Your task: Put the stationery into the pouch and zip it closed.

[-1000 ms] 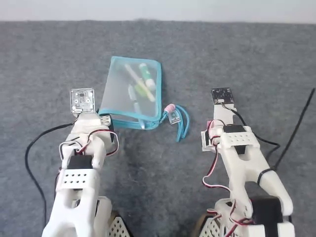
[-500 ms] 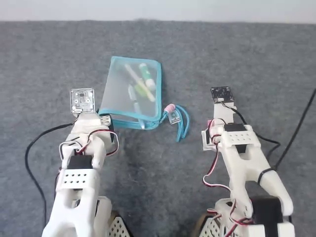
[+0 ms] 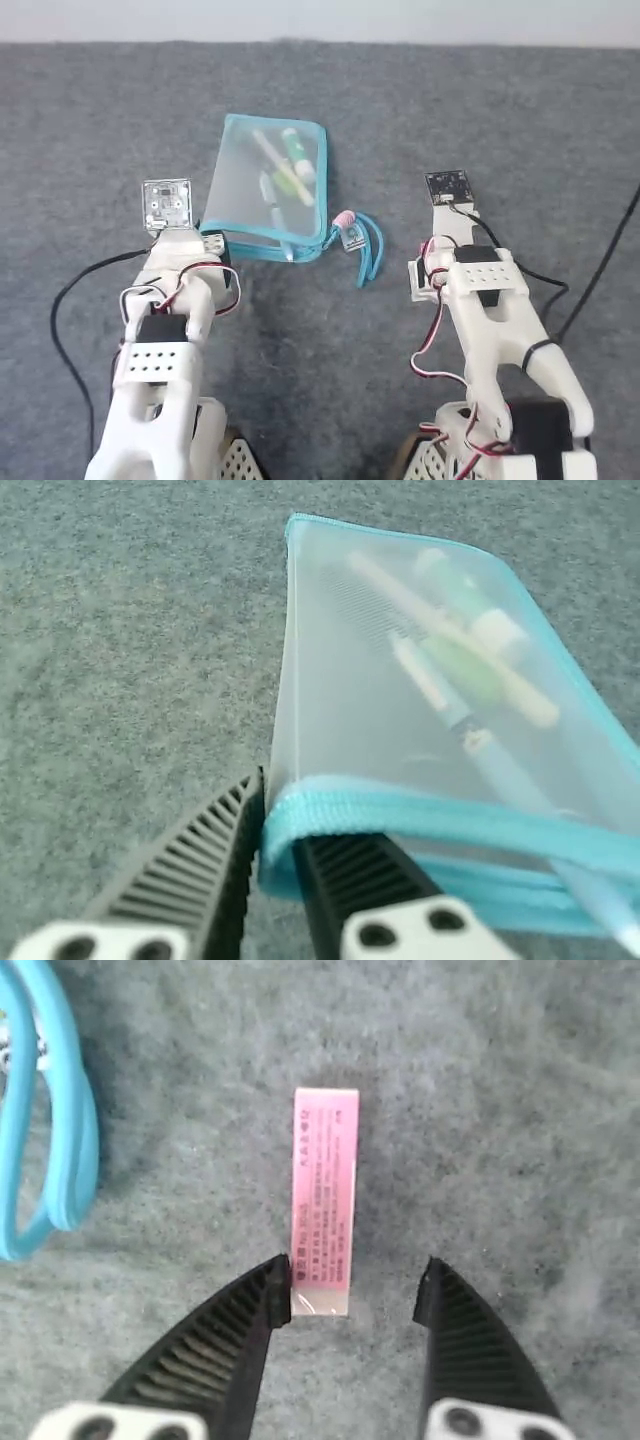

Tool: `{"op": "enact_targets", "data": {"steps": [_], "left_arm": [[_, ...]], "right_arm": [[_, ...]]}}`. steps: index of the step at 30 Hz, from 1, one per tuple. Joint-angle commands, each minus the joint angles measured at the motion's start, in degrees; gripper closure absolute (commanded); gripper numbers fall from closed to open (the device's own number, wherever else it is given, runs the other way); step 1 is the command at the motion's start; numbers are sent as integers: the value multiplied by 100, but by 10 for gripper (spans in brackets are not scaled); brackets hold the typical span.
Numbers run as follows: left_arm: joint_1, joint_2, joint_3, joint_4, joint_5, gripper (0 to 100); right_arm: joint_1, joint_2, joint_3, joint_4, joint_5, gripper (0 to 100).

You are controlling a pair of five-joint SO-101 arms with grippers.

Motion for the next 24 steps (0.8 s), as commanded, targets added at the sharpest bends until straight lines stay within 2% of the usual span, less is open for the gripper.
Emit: {"op": "enact_targets", "data": {"steps": [1, 3, 4, 7, 8, 13, 14, 15, 18, 19, 23, 24], "left_arm": [[53, -246, -110, -26, 26, 987], [53, -246, -110, -26, 26, 987], [53, -246, -110, -26, 26, 987], [53, -246, -110, -26, 26, 987], [53, -246, -110, -26, 26, 987], [62, -220, -101, -26, 26, 987], [62, -237, -101, -26, 26, 987], [53, -237, -101, -26, 26, 987], [26, -237, -110, -26, 18, 987], [35, -237, -101, -26, 18, 987], [53, -246, -110, -26, 18, 987], [53, -246, -119, -26, 18, 987]], "right_arm": [[119, -75, -290, 57, -35, 865], [119, -40, -290, 57, 0, 784], [119, -40, -281, 57, -18, 788], [136, -40, -281, 4, -35, 982], [136, -66, -290, 4, 0, 997], [136, -48, -290, 57, 0, 753], [110, -48, -281, 57, 0, 731], [92, -40, -273, 57, 0, 760], [163, -40, -281, -4, 0, 980], [189, -66, -290, -4, 18, 997], [163, -40, -290, 48, 79, 794], [163, -40, -273, 66, 62, 781]]}}
